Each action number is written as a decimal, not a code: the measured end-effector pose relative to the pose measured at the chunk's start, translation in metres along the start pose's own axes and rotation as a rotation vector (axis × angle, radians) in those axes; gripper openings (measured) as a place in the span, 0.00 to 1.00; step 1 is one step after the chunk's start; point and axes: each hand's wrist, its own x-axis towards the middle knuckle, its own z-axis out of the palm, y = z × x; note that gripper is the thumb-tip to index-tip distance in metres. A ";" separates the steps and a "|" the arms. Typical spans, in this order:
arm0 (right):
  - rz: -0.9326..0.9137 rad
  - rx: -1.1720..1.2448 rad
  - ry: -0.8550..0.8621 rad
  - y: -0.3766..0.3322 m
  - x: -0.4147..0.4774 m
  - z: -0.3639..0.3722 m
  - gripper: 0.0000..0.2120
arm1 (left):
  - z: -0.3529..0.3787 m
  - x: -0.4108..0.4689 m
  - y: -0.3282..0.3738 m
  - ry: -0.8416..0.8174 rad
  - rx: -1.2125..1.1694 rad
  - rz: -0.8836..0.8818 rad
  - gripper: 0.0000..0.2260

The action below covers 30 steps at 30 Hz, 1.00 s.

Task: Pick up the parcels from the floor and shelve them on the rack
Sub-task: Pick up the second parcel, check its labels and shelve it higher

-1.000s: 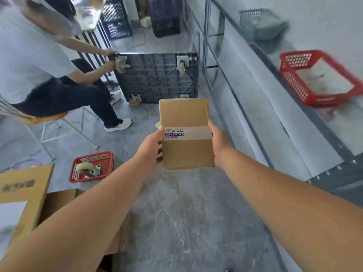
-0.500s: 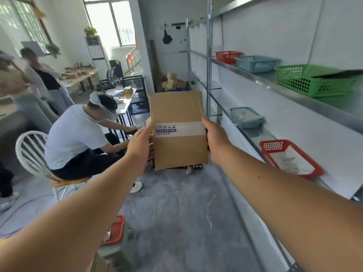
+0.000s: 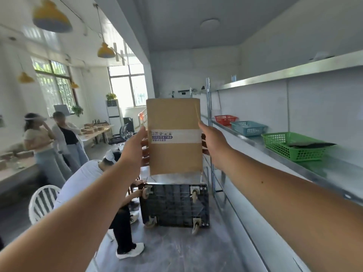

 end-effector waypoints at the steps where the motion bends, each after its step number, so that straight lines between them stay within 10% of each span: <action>1: -0.014 -0.010 -0.005 -0.011 0.000 -0.001 0.18 | 0.002 0.000 0.010 0.002 0.001 0.030 0.19; 30: -0.043 0.061 0.020 -0.117 0.012 -0.023 0.22 | 0.028 -0.006 0.099 -0.019 -0.043 0.205 0.22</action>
